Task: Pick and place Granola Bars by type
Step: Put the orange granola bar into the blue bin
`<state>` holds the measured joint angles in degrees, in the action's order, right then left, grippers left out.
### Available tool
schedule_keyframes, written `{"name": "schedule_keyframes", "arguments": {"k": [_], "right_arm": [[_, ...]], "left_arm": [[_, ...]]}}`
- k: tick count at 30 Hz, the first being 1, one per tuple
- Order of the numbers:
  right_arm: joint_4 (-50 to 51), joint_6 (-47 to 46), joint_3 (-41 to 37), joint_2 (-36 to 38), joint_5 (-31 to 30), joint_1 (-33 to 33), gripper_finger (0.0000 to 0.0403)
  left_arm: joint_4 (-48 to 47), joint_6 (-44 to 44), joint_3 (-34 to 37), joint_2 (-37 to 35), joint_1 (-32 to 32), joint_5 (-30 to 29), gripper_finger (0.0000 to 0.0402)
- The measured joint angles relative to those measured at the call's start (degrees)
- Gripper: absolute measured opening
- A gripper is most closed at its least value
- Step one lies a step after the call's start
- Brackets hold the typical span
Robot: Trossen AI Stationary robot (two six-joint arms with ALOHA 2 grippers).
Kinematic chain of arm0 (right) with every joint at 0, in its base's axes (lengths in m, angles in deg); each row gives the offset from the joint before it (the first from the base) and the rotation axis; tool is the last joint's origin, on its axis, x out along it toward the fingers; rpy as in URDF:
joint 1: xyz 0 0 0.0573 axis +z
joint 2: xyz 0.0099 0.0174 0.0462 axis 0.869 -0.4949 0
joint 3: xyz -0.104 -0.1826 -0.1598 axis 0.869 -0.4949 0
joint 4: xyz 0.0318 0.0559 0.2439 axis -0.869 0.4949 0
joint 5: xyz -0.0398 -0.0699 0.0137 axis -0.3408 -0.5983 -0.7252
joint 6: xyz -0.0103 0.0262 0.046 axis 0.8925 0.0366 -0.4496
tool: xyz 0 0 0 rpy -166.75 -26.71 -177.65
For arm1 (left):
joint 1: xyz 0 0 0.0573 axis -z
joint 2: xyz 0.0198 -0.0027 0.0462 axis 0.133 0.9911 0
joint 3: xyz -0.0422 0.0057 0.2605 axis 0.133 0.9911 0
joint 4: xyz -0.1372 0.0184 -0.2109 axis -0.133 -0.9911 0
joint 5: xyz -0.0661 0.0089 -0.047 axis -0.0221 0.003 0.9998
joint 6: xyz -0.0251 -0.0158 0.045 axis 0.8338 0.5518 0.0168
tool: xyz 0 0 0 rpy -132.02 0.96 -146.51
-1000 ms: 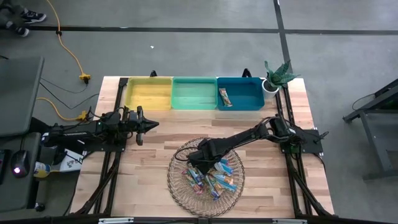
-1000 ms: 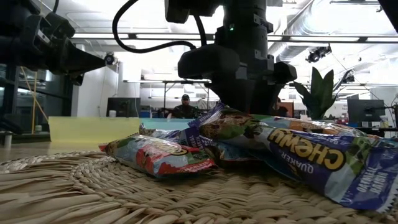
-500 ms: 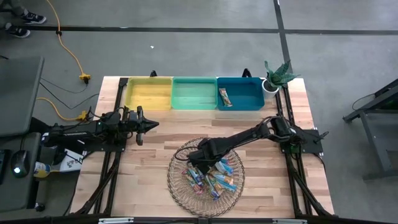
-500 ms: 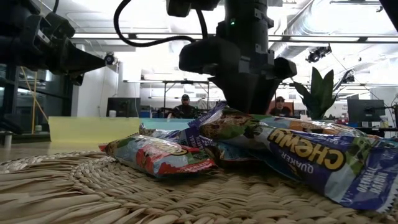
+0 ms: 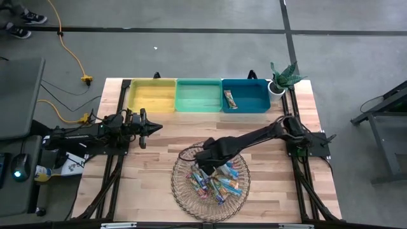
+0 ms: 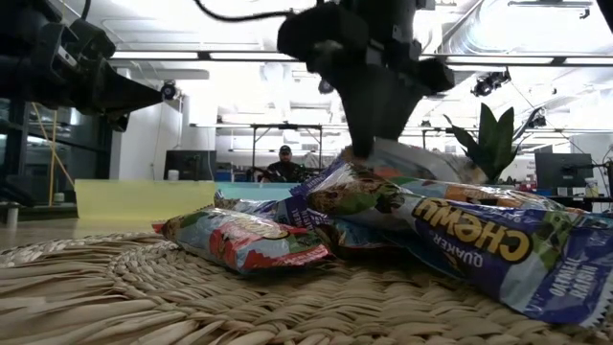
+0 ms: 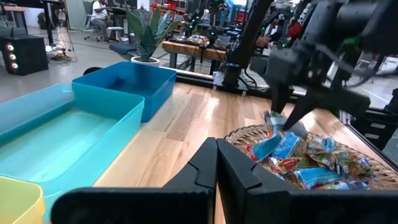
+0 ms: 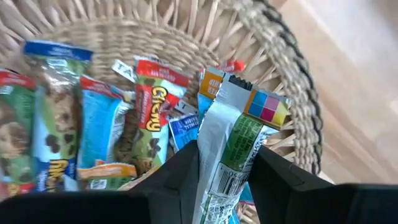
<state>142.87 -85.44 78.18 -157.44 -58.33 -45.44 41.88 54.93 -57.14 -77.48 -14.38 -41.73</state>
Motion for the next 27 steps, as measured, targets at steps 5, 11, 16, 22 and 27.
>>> {"name": "schedule_keyframes", "arguments": {"k": [5, 11, 16, 22, 27], "right_arm": [[-2.0, 0.7, 0.0, 3.7, -1.7, 0.0, 0.0111], [-7.7, 8.0, 0.0, 9.5, -8.3, 0.0, 0.0111], [-11.6, 18.5, 0.0, 13.3, -13.7, 0.3, 0.0111], [-14.1, 24.8, 0.0, 16.1, -19.1, 0.1, 0.0111], [-13.6, 27.9, 0.0, 17.5, -23.8, -2.0, 0.0106]], "left_arm": [[0.0, 0.0, 0.0, 0.0, 0.0, 0.0, 0.0], [0.0, 0.0, 0.0, 0.0, 0.0, 0.0, 0.0], [0.0, 0.0, 0.0, 0.0, 0.0, 0.0, 0.0], [0.0, 0.0, 0.0, 0.0, 0.0, 0.0, 0.0], [0.0, 0.0, 0.0, 0.0, 0.0, 0.0, 0.0]]}}
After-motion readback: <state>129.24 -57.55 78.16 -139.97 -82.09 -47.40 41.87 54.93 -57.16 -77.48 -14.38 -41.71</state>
